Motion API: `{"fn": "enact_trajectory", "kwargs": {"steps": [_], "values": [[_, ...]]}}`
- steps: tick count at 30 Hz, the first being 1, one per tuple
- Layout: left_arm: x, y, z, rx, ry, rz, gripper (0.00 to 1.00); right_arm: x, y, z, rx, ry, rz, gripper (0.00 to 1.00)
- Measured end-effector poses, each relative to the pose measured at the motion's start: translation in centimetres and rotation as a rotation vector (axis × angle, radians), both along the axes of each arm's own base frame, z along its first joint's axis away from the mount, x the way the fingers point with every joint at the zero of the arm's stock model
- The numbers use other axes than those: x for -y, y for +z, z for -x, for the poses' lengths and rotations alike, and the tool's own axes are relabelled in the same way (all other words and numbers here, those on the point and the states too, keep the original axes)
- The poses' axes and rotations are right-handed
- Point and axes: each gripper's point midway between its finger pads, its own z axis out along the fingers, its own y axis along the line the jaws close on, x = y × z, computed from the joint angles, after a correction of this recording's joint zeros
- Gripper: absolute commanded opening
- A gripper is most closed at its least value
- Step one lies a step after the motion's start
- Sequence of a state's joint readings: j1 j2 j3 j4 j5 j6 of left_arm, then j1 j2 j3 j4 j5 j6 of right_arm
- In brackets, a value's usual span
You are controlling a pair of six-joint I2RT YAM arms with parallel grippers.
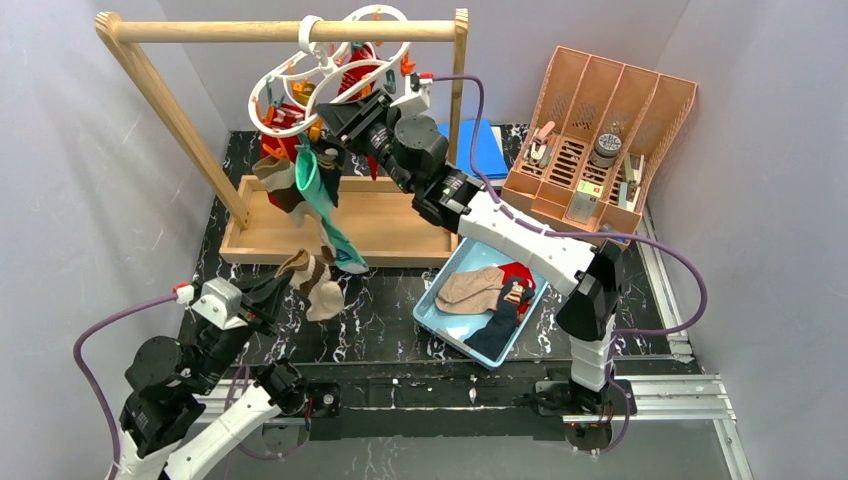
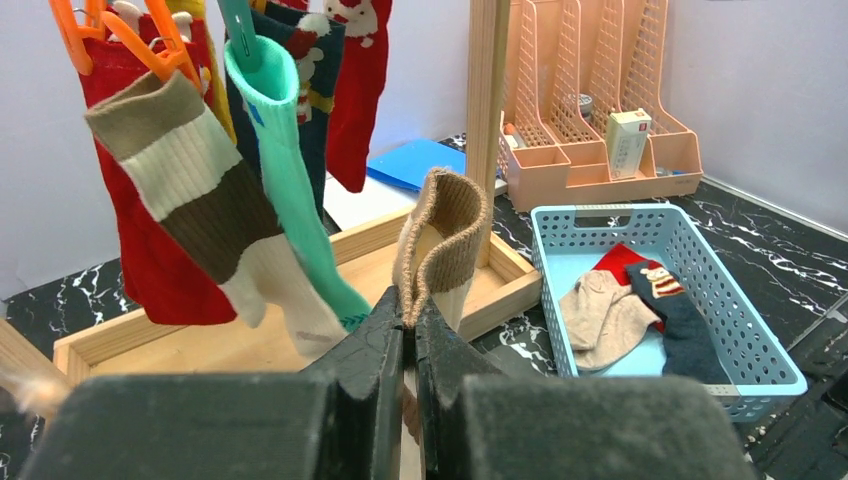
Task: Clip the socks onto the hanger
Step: Adjust the hanger on the clothesline.
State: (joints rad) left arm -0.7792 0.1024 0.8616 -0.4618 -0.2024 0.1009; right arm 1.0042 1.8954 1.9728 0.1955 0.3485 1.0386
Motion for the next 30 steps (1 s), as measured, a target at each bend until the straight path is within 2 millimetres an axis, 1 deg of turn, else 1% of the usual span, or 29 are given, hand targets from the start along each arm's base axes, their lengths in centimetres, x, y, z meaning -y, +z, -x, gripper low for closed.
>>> {"fn": "enact_trajectory", "kwargs": {"steps": [7,11,16,18,21,24,26,28,30], "values": [[-0.6,0.4,0.2,0.003,0.014,0.006,0.00,-1.6,1.1,1.6,0.018,0.027,-0.107,0.34],[-0.7,0.8,0.3,0.008,0.020,0.012,0.00,-2.3,1.2,2.0,0.025,0.027,-0.162,0.38],[-0.7,0.8,0.1,0.005,0.027,0.009,0.00,-3.1,1.1,2.2,0.032,0.020,-0.228,0.39],[-0.7,0.8,0.0,0.003,0.031,0.005,0.00,-3.7,0.8,2.0,0.028,0.017,-0.251,0.45],[-0.9,0.9,-0.2,0.003,0.044,0.001,0.00,-5.2,-0.5,1.8,0.016,0.030,-0.259,0.60],[-1.0,0.9,-0.4,0.003,0.054,-0.006,0.00,-6.6,-2.1,2.1,0.005,0.062,-0.239,0.66],[-1.0,1.0,-0.4,0.004,0.056,-0.008,0.00,-7.2,-2.8,2.7,0.009,0.088,-0.212,0.68],[-1.0,1.0,-0.4,0.006,0.056,-0.010,0.00,-7.3,-2.7,3.3,0.026,0.107,-0.192,0.72],[-1.0,1.0,-0.4,0.005,0.056,-0.013,0.00,-6.8,-3.2,4.1,0.031,0.126,-0.152,0.77]]}}
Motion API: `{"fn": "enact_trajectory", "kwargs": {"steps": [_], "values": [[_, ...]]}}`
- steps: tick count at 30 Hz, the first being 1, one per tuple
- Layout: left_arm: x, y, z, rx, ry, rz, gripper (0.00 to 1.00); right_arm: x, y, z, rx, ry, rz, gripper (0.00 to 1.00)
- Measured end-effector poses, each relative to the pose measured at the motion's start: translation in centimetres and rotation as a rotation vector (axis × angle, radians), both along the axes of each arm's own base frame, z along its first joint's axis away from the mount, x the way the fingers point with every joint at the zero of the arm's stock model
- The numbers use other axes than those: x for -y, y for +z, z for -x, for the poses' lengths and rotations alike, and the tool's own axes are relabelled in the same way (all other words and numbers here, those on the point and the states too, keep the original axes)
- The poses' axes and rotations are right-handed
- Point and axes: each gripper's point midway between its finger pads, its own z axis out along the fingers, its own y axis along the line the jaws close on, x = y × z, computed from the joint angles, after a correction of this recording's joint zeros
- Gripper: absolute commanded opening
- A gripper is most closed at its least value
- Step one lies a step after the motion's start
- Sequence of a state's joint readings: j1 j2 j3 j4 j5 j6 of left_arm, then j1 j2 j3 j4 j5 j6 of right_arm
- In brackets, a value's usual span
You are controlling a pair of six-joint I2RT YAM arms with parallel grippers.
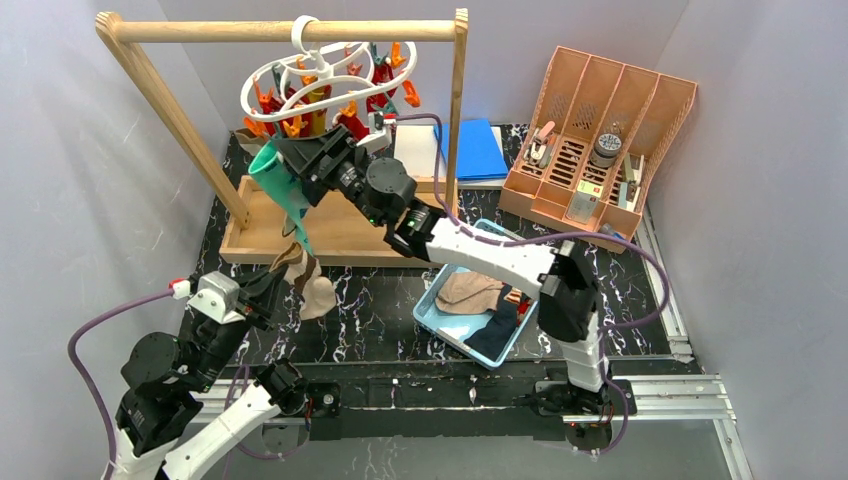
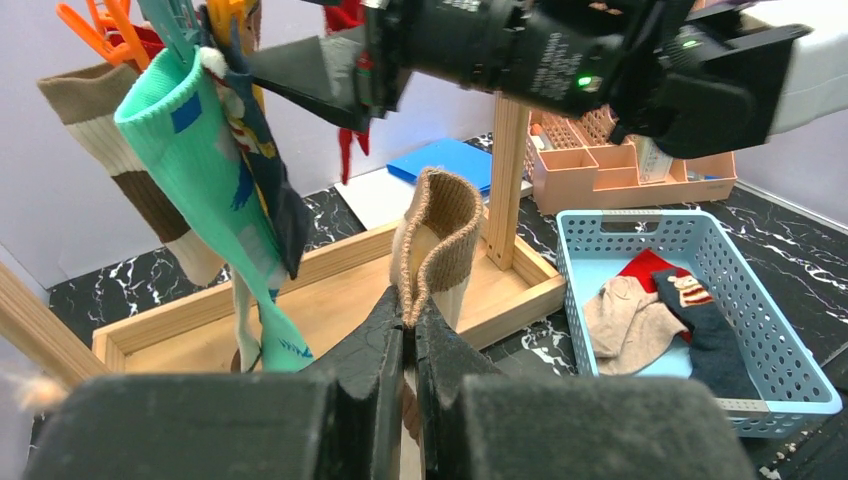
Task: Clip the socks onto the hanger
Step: Adjust the hanger on the clothesline.
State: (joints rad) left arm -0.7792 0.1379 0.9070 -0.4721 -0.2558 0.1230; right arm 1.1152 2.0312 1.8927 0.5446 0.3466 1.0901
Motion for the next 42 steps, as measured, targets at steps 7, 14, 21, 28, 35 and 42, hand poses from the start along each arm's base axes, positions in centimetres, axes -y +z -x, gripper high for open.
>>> {"fn": "enact_trajectory", "kwargs": {"steps": [7,14,21,28,35,42], "values": [[0.4,0.3,-0.4,0.007,0.000,-0.003,0.00,5.2,-0.2,4.0,0.030,0.048,0.140,0.92],[1.6,-0.1,-1.5,0.006,-0.007,-0.018,0.00,12.1,4.0,7.8,0.127,0.047,0.191,0.90],[3.4,-0.6,-2.8,-0.007,-0.028,-0.028,0.00,18.2,8.5,6.9,0.232,-0.120,0.235,0.86],[4.7,0.4,-3.2,0.010,-0.062,0.001,0.00,20.4,7.8,-2.7,0.181,-0.315,0.335,0.72],[6.1,-0.8,-4.4,-0.011,-0.071,-0.032,0.00,17.5,6.7,-6.5,0.165,-0.333,0.300,0.69],[6.2,-0.5,-4.5,0.003,-0.074,-0.033,0.00,16.4,7.8,-8.0,0.150,-0.342,0.227,0.66]]}}
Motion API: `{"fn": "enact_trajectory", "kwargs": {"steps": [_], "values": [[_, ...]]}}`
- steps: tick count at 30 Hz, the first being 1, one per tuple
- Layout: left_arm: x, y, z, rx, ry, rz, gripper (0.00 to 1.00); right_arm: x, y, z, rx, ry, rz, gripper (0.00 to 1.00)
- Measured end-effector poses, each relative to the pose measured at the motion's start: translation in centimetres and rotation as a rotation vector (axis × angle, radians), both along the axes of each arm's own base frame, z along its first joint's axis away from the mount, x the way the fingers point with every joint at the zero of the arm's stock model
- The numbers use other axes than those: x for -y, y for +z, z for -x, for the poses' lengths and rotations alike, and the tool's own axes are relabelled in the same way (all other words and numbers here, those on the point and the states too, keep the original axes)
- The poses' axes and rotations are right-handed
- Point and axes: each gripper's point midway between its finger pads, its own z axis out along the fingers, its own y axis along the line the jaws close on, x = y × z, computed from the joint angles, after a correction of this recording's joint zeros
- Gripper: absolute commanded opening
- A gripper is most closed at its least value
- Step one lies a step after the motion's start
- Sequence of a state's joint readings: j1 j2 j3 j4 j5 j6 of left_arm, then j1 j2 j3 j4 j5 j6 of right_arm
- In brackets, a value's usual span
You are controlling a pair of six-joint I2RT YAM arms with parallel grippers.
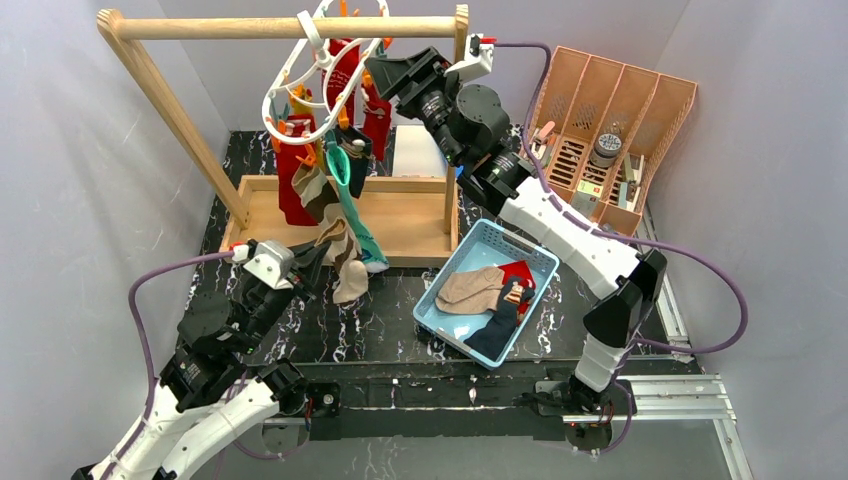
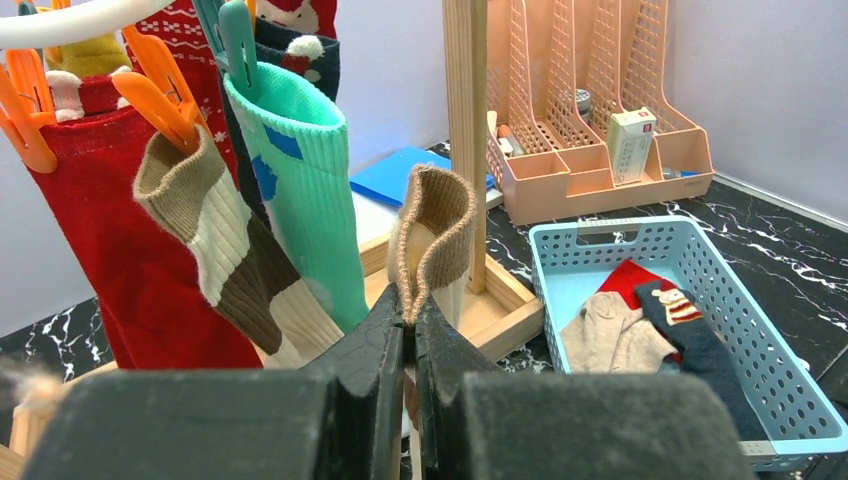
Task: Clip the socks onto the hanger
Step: Adjust the hanger on the clothesline.
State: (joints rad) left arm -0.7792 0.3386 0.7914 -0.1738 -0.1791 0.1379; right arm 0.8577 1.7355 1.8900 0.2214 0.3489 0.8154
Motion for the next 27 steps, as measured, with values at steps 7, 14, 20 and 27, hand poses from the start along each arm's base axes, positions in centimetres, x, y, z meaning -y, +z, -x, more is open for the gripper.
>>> {"fn": "enact_trajectory", "kwargs": {"steps": [7,14,20,27], "values": [[-0.4,-0.1,0.3,0.005,0.002,-0.007,0.00,-1.2,1.6,-0.7,-0.001,0.029,-0.098,0.60],[-1.5,-0.3,0.9,0.012,0.022,-0.017,0.00,-1.6,0.8,-0.1,-0.035,0.063,-0.157,0.62],[-2.4,-0.2,1.6,0.015,0.029,-0.027,0.00,-1.7,-1.8,0.5,-0.080,0.061,-0.151,0.69],[-3.7,0.4,2.6,0.025,0.044,-0.015,0.00,-2.8,-4.2,2.7,-0.124,0.091,-0.115,0.70]]}}
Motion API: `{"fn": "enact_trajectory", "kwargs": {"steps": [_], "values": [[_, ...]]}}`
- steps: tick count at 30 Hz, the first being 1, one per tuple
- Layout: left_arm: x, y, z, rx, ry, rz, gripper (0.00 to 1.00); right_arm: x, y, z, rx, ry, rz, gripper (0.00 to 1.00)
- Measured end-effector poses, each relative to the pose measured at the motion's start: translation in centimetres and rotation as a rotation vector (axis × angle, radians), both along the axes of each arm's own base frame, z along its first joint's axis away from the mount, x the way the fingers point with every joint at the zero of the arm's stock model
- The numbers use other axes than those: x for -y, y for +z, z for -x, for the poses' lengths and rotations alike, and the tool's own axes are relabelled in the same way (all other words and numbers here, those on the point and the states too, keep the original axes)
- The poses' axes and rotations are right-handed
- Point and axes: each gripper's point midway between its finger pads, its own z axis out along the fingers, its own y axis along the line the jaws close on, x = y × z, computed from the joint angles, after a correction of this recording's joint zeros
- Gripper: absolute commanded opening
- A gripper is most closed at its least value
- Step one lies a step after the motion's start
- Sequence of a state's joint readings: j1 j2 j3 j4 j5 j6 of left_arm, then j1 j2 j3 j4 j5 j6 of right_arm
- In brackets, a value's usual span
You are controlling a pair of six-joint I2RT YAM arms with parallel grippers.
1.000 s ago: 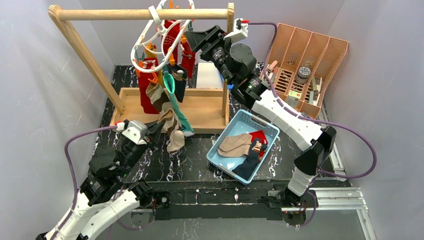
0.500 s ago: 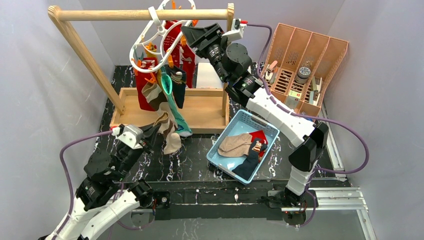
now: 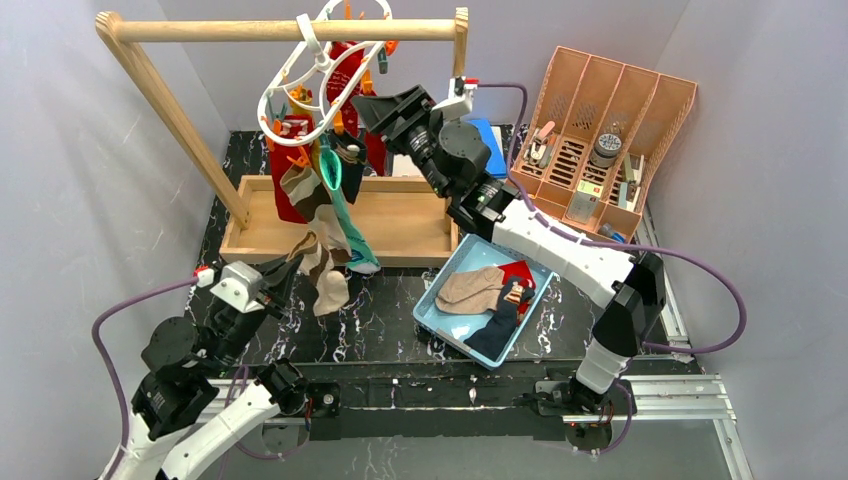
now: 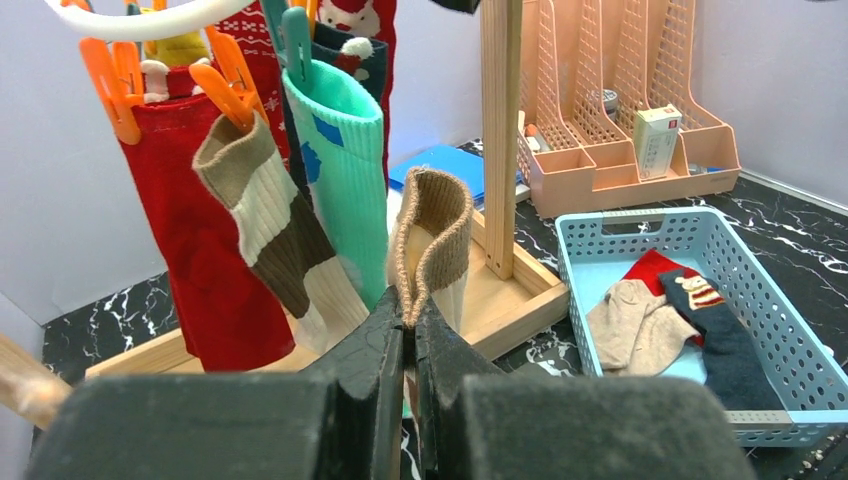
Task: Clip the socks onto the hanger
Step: Adjust the hanger on the clothesline.
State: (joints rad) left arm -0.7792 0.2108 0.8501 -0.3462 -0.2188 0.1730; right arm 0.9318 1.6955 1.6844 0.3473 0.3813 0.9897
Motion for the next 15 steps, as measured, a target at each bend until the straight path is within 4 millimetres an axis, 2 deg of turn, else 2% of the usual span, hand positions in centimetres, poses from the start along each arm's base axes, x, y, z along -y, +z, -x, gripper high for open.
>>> {"fn": "enact_trajectory", "kwargs": {"steps": [5,9,12,15], "values": [[-0.8,0.8,0.7,0.008,0.002,0.010,0.00,-1.4,-2.4,2.2,-0.014,0.045,0.055,0.73],[-1.2,2.1,1.5,0.024,-0.010,0.023,0.00,-0.5,-3.9,4.4,0.005,0.059,0.131,0.75],[-1.0,3.2,1.8,0.032,-0.033,0.029,0.00,1.5,-3.0,5.6,0.045,0.052,0.163,0.75],[-0.2,4.3,2.0,0.024,-0.074,0.031,0.00,4.1,-0.8,7.1,0.107,0.036,0.182,0.76]]}}
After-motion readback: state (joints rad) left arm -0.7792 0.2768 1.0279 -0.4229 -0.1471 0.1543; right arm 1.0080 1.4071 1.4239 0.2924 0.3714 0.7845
